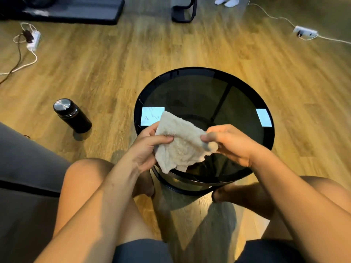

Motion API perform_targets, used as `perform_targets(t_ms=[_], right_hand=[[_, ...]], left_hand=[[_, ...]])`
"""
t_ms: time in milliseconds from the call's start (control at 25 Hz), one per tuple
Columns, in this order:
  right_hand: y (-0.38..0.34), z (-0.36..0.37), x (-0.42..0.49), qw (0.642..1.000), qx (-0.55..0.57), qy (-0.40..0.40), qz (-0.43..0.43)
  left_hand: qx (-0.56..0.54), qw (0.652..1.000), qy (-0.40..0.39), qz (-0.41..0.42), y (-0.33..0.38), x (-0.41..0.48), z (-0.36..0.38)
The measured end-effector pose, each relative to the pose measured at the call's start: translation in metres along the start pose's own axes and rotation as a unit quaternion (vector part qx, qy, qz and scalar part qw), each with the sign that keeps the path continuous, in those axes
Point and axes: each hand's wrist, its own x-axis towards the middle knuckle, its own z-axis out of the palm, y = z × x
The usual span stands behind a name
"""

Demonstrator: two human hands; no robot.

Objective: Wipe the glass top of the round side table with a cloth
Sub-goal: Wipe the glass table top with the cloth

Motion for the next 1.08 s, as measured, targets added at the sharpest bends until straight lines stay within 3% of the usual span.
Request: perform_targets(t_ms=[120,240,440,600,680,760,840,920,1080], right_hand=[[0.000,-0.005,-0.001,0.997,-0.078,0.021,-0.012],[-0.012,-0.008,-0.005,0.984,-0.133,0.084,-0.087],[-0.035,-0.020,-0.011,0.925,-0.287,0.149,-0.198],[-0.035,-0.026,-0.006,0.891,-0.362,0.170,-0.215],[-0.037,-0.031,-0.004,0.890,-0.342,0.182,-0.241],[-0.036,-0.037,0.001,0.902,-0.275,0.210,-0.257],[-0.021,-0.032,0.010,0.947,-0.095,0.242,-0.189],[0.003,-0.019,0.019,0.969,0.080,0.225,-0.059],[0.020,-0.014,0.022,0.981,0.105,0.158,0.037]], left_hand=[[0.017,0.998,-0.055,-0.004,0.007,-0.003,0.000],[0.121,0.991,-0.005,0.062,0.011,-0.003,0.006],[0.336,0.919,-0.023,0.205,0.012,-0.004,0.005],[0.399,0.892,-0.016,0.212,0.008,-0.005,0.015],[0.349,0.915,0.002,0.202,0.008,-0.004,0.021],[0.220,0.957,0.003,0.190,0.011,-0.003,0.023],[0.146,0.976,0.001,0.159,0.012,-0.003,0.025],[0.186,0.974,0.032,0.125,0.009,0.000,0.026],[0.271,0.952,0.085,0.113,0.002,0.010,0.020]])
